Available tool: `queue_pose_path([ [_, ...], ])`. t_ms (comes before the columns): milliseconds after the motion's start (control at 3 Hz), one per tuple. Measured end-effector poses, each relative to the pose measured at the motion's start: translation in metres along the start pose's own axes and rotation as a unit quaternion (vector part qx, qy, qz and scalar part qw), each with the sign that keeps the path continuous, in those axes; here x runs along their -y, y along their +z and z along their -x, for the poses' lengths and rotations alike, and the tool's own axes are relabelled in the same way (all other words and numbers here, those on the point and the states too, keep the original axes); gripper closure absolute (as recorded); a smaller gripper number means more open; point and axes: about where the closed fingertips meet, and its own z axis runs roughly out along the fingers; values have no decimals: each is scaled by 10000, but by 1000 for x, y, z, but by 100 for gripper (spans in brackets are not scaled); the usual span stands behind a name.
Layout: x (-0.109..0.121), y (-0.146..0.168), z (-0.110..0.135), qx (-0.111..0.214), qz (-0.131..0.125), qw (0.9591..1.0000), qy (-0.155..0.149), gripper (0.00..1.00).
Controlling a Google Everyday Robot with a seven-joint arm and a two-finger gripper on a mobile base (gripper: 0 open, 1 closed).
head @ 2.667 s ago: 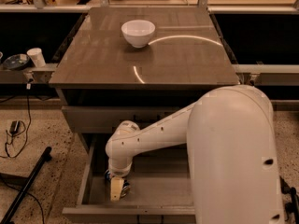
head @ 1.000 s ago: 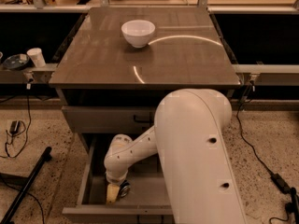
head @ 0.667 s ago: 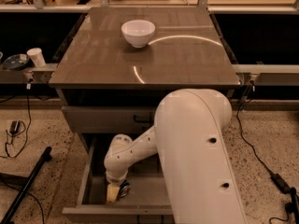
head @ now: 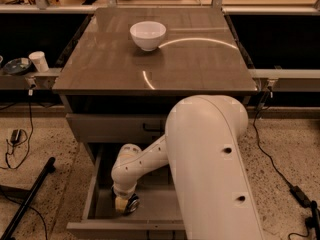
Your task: Pick pepsi can from middle drawer and place on counter
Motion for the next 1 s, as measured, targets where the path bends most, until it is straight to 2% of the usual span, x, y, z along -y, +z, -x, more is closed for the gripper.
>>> queue_pose_path([
  [667, 0, 0, 0, 0, 0, 10000, 0, 84],
  [1000, 0, 0, 0, -1, 3, 10000, 0, 100],
])
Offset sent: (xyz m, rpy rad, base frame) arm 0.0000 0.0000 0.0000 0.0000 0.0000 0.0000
